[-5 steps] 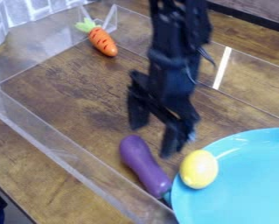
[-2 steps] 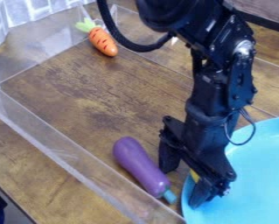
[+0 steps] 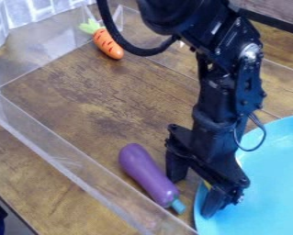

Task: Remove the purple eggplant from the blue tray and put it on the table

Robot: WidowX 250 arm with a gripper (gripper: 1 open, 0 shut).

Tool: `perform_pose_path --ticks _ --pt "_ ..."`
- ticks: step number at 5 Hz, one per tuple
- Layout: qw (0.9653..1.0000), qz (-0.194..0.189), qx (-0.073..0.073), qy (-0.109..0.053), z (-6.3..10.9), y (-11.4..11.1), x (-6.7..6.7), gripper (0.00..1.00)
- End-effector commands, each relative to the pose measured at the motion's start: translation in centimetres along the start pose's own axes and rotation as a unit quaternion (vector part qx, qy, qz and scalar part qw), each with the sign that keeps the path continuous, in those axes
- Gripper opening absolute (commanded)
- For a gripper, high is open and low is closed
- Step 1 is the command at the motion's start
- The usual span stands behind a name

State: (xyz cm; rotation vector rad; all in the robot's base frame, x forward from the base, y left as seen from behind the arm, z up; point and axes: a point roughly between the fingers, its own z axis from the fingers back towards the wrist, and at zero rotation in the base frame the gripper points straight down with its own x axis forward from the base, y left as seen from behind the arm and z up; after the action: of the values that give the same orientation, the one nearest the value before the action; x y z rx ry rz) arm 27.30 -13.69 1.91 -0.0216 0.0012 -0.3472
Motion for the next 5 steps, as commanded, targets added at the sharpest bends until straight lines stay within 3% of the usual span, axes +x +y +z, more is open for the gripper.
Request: perform_pose_path --ticks 1,3,5 --pt "0.9997 0.024 0.001 -0.010 0.2 0.3 -0.2 1.00" --pt "0.9998 0.018 0.000 -0.010 0.2 -0.5 0.7 1.00" --pt "0.9994 0.029 -0.004 -0.019 0.2 -0.1 4.5 1.00"
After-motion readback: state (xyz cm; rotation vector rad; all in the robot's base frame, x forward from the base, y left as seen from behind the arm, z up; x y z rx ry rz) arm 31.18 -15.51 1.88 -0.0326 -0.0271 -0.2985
